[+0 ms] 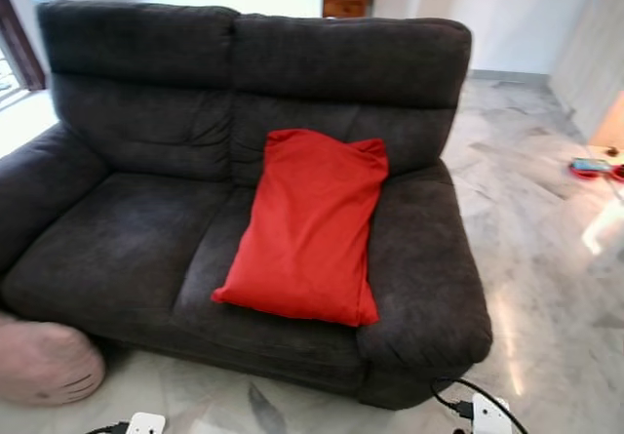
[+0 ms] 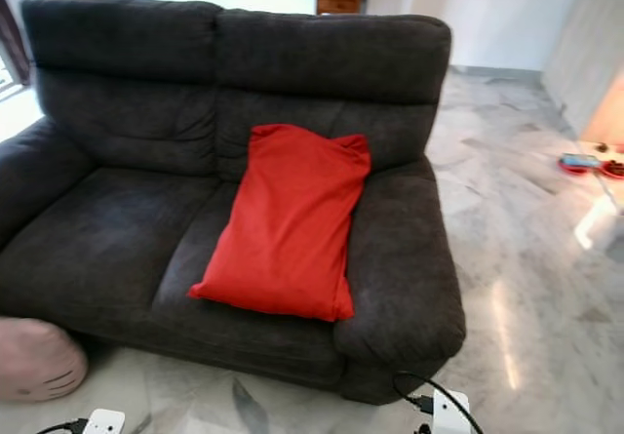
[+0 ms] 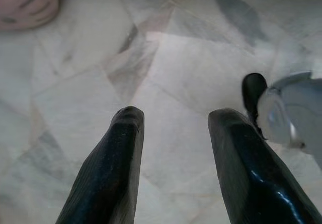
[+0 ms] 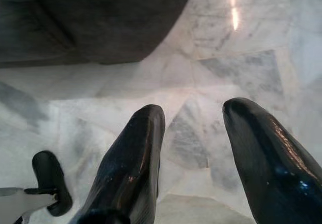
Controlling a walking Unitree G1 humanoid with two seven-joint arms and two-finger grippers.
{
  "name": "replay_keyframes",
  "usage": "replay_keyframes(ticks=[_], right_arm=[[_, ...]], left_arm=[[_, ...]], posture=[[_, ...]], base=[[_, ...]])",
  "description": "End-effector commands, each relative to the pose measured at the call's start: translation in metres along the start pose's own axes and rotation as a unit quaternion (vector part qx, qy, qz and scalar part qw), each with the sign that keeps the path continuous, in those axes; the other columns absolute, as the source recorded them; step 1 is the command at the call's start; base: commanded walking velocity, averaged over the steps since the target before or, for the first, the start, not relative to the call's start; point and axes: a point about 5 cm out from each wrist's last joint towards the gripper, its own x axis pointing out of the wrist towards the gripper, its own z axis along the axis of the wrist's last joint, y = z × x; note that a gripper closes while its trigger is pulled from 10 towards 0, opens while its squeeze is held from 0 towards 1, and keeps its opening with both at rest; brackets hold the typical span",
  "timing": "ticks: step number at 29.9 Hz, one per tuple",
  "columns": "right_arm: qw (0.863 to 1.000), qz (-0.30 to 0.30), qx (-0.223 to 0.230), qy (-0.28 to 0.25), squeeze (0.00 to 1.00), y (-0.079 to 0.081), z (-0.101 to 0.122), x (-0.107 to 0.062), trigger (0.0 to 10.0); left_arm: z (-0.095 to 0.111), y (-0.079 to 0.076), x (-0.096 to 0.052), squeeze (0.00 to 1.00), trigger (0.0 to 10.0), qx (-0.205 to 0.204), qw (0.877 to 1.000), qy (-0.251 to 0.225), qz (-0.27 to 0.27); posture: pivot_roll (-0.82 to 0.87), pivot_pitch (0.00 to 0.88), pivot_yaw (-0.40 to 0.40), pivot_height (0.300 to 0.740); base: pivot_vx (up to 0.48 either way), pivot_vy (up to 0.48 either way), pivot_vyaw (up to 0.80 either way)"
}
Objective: Move the pillow to the sofa from floor
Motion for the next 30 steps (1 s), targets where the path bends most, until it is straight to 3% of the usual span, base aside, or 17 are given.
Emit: replay_keyframes(ticks=[1, 18, 30], right_arm=[[1.000, 0.008, 0.001, -0.001, 0.00, 0.007, 0.002, 0.000, 10.0], [1.000, 0.016, 0.001, 0.002, 0.00, 0.011, 0.001, 0.000, 10.0], [1.000, 0.022, -0.001, 0.006, 0.00, 0.013, 0.000, 0.000, 10.0]], left_arm=[[-0.002, 0.005, 0.000, 0.00, 10.0, 0.001, 1.000, 0.004, 0.007], [0.019, 0.002, 0.003, 0.00, 10.0, -0.001, 1.000, -0.013, 0.005], [0.019, 0.004, 0.003, 0.00, 10.0, -0.004, 1.000, -0.014, 0.006]], posture=[[0.10, 0.000, -0.007, 0.740], [0.11, 0.000, -0.004, 0.740], [0.11, 0.000, -0.006, 0.740]], base=[[0.000, 0.319, 0.00], [0.000, 0.320, 0.00], [0.000, 0.322, 0.00]])
